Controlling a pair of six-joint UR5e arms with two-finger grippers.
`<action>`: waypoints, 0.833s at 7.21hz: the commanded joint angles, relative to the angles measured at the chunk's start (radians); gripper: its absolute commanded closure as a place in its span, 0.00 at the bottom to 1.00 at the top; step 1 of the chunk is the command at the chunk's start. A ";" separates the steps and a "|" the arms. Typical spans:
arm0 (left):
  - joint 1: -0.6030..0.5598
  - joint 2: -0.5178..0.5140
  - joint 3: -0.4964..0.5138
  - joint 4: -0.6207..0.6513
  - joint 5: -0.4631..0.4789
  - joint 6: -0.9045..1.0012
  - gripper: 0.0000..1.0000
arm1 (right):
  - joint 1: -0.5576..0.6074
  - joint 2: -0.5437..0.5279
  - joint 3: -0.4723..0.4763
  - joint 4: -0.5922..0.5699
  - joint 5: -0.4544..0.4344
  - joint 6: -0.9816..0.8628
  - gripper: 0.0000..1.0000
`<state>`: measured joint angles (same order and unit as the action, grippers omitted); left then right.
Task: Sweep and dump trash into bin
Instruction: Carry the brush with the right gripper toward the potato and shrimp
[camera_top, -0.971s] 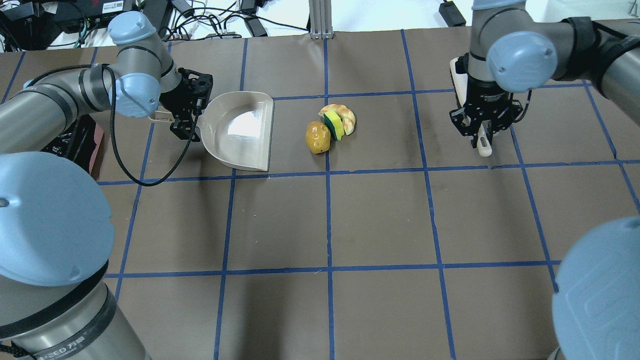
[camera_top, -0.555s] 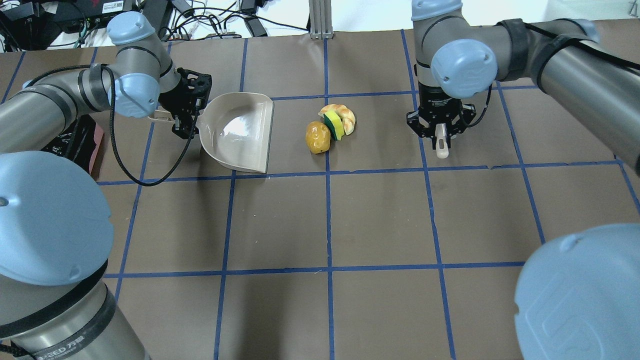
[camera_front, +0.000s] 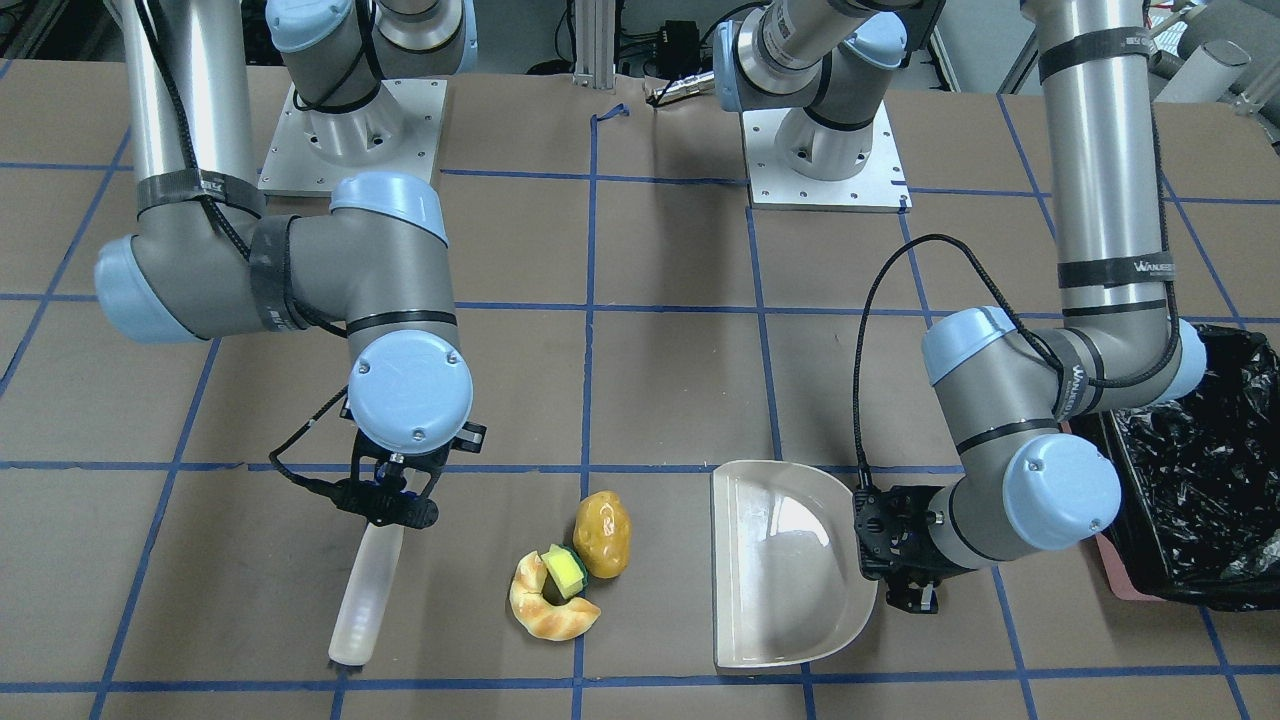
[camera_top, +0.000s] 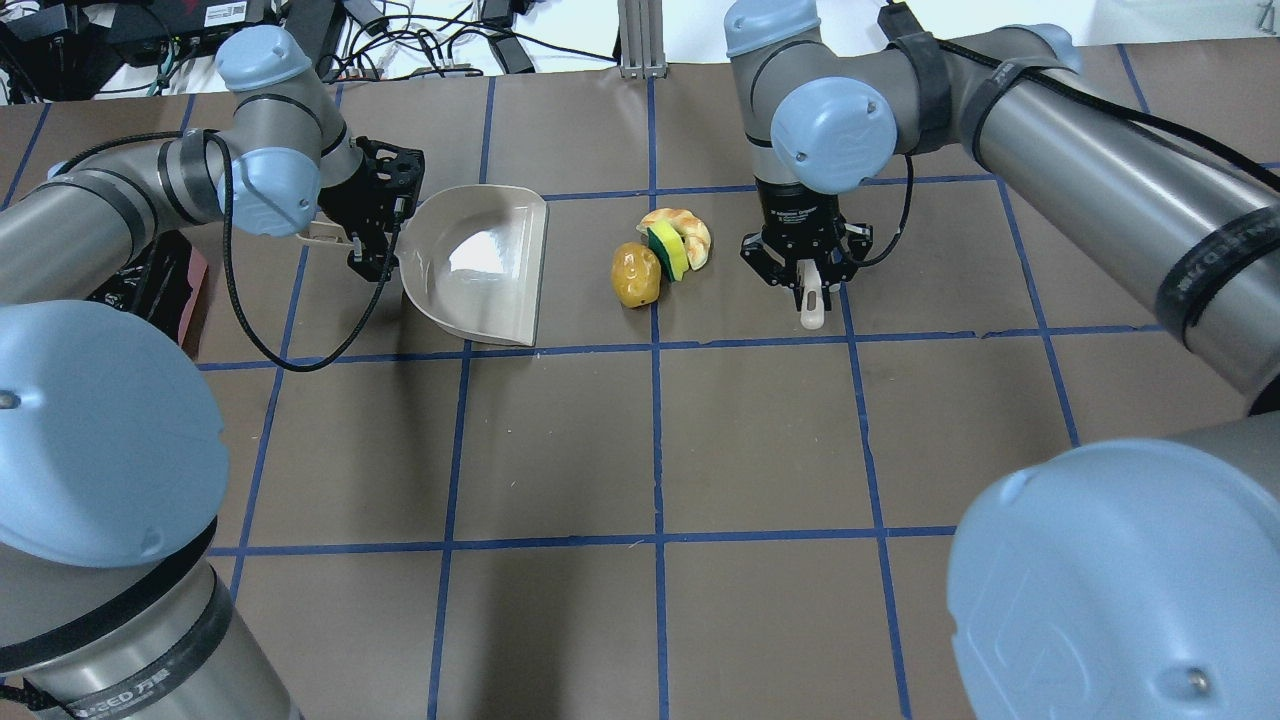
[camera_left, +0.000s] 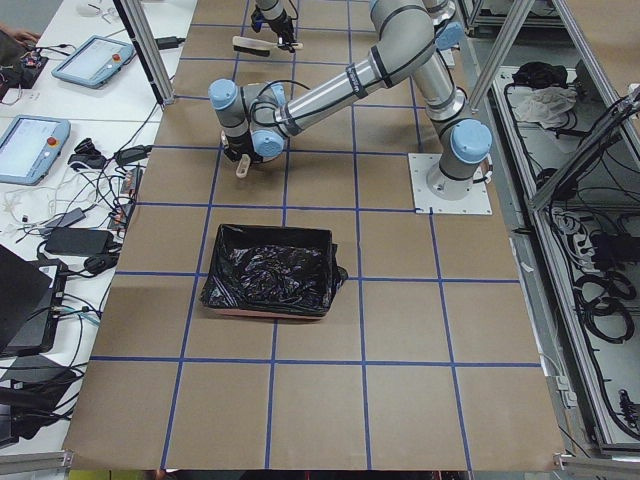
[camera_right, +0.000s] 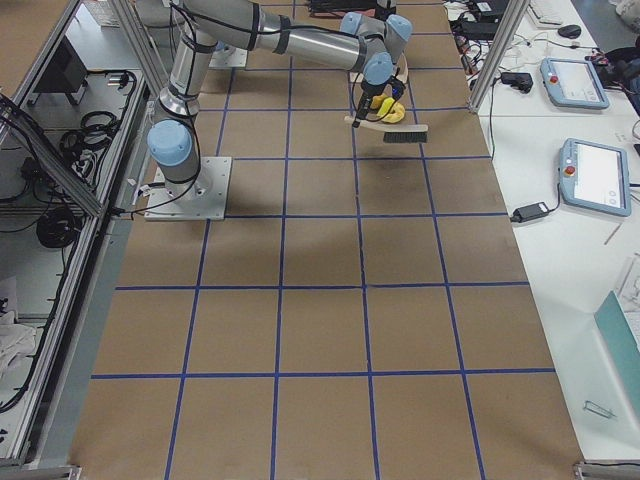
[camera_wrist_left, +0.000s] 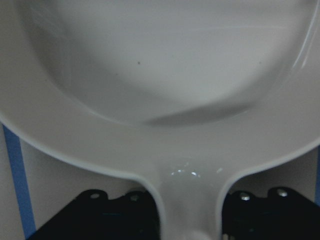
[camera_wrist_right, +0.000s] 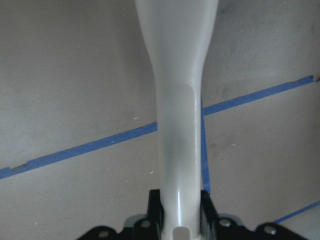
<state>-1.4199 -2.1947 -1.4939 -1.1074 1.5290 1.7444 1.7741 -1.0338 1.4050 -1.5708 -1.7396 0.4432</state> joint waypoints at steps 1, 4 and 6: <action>-0.001 -0.002 0.000 -0.002 -0.001 -0.017 1.00 | 0.071 0.040 -0.024 0.009 0.015 0.031 1.00; 0.001 0.000 0.000 -0.014 -0.003 -0.032 1.00 | 0.119 0.067 -0.026 0.008 0.017 0.084 0.99; 0.001 -0.002 0.000 -0.014 -0.003 -0.034 1.00 | 0.133 0.086 -0.050 0.005 0.063 0.104 0.99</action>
<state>-1.4191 -2.1960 -1.4941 -1.1199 1.5265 1.7121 1.8956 -0.9617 1.3696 -1.5644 -1.7030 0.5325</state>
